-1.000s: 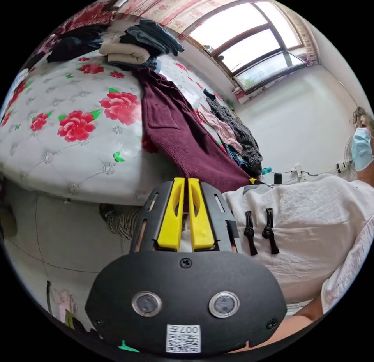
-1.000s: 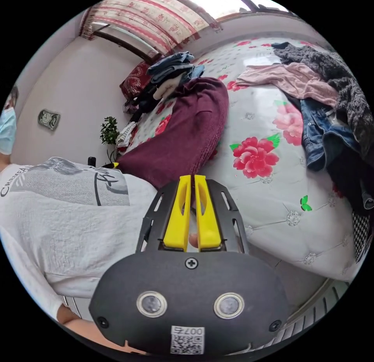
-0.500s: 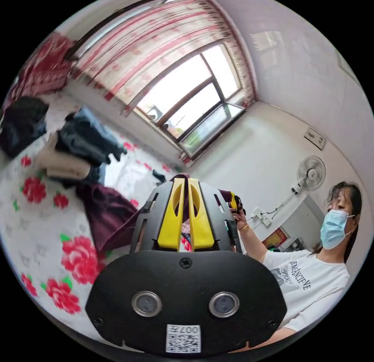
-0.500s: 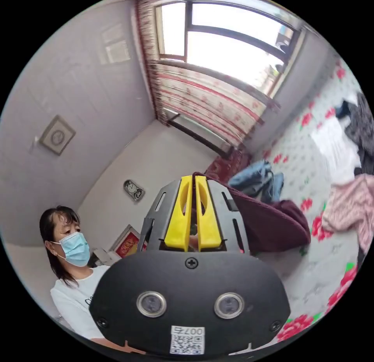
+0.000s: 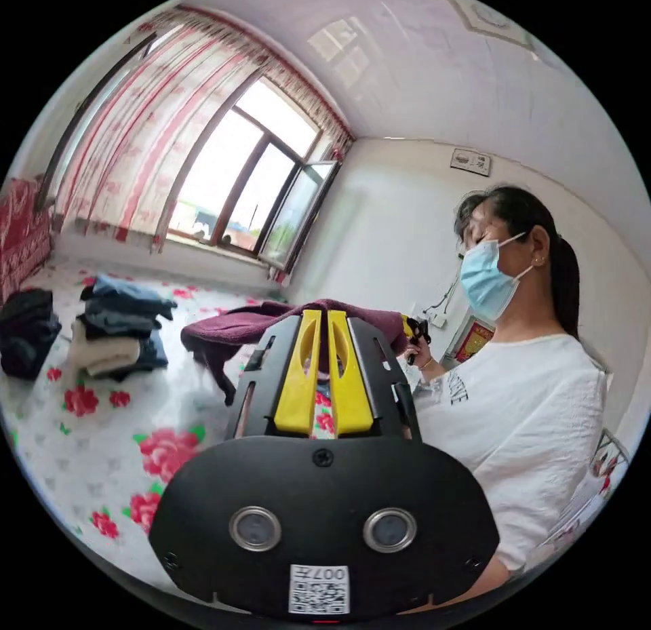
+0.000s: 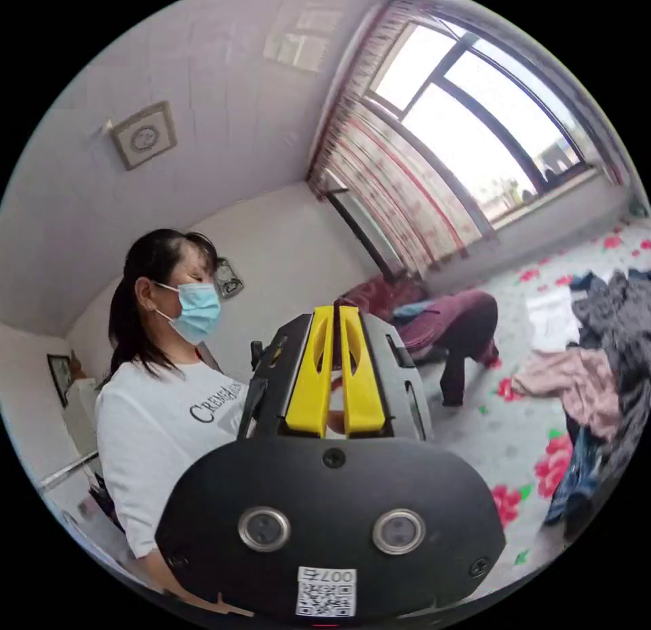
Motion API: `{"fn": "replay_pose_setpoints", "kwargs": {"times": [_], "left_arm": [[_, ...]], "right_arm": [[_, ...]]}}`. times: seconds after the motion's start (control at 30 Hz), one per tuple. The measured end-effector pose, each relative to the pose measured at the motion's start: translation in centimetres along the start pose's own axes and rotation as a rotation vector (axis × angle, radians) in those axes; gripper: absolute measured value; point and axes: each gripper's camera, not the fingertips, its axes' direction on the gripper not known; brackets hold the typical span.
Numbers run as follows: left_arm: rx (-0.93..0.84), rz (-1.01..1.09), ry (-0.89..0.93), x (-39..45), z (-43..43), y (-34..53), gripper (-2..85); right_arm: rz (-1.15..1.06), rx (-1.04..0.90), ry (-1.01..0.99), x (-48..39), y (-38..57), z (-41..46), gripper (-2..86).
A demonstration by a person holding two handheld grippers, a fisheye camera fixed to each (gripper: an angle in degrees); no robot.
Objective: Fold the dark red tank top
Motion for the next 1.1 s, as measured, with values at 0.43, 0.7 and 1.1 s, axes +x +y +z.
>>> {"fn": "replay_pose_setpoints", "kwargs": {"times": [0.43, 0.7, 1.1], "left_arm": [[-0.321, -0.773, 0.034, -26.5, 14.4, 14.4, -0.8], [0.067, -0.116, 0.121, -16.5, 13.8, -20.6, -0.9], [0.077, 0.099, 0.165, -6.4, 6.2, -12.1, -0.9]], "right_arm": [[0.940, -0.166, 0.012, 23.1, 14.8, 12.2, -0.2], [0.066, 0.246, 0.115, 4.5, -16.9, 11.7, -0.3], [-0.061, 0.331, -0.086, -3.6, -3.9, 7.2, -0.2]]}}
